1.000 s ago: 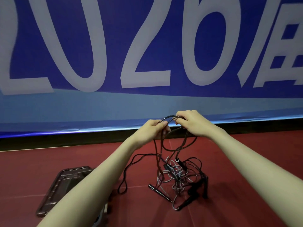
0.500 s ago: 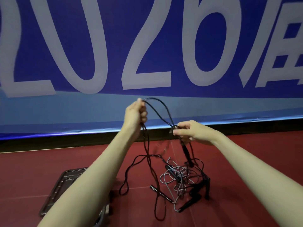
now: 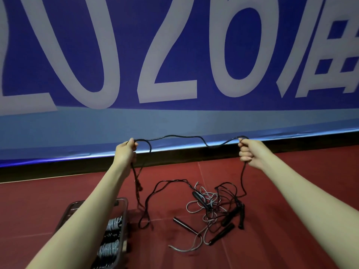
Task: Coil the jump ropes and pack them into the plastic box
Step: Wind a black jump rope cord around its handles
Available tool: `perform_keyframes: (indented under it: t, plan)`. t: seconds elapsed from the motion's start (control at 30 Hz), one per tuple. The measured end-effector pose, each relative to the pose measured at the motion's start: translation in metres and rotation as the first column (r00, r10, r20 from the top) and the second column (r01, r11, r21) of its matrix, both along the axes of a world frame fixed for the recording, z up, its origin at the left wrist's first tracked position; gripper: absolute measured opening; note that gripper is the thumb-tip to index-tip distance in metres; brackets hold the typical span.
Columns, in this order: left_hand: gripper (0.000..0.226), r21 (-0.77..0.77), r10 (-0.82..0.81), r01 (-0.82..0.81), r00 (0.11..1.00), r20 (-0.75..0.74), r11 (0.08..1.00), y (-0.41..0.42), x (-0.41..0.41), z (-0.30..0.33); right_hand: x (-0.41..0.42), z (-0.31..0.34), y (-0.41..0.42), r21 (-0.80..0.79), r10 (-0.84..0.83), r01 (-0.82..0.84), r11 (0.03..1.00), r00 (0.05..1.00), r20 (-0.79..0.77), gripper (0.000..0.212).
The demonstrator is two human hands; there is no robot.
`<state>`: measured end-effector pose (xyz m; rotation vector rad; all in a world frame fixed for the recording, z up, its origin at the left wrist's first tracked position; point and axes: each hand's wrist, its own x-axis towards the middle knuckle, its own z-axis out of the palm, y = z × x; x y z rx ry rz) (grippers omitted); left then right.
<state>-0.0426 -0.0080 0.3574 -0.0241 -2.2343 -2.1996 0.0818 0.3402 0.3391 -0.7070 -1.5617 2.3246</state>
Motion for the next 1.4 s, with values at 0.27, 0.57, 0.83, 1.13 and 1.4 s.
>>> perform_keyframes:
  t: [0.27, 0.57, 0.83, 1.13, 1.4]
  plan:
    - [0.025, -0.410, -0.216, 0.176, 0.975, -0.053, 0.895, -0.006, 0.013, -0.010, -0.004, 0.022, -0.042, 0.099, 0.157, -0.157, 0.983, 0.988, 0.003, 0.022]
    - [0.018, -0.464, -0.395, 0.375, 0.917, 0.059, 0.802, -0.006, 0.013, -0.032, -0.013, 0.025, -0.077, 0.343, 0.174, -0.181, 0.922, 0.983, 0.052, 0.014]
    - [0.020, -0.637, -0.478, 0.513, 0.843, 0.247, 0.576, 0.002, 0.004, -0.098, -0.029, -0.048, -0.071, 0.604, 0.188, -0.455, 0.654, 0.872, 0.452, 0.023]
    - [0.017, -0.704, -0.271, 0.341, 0.938, 0.215, 0.623, -0.006, -0.006, -0.182, -0.067, -0.136, -0.065, 0.820, 0.037, -0.452, 0.351, 0.882, 0.470, 0.016]
    - [0.040, -0.943, 0.083, -0.005, 0.996, 0.024, 0.332, -0.015, -0.013, -0.254, -0.107, -0.226, -0.061, 0.739, 0.057, -0.531, 0.415, 0.826, 0.561, 0.013]
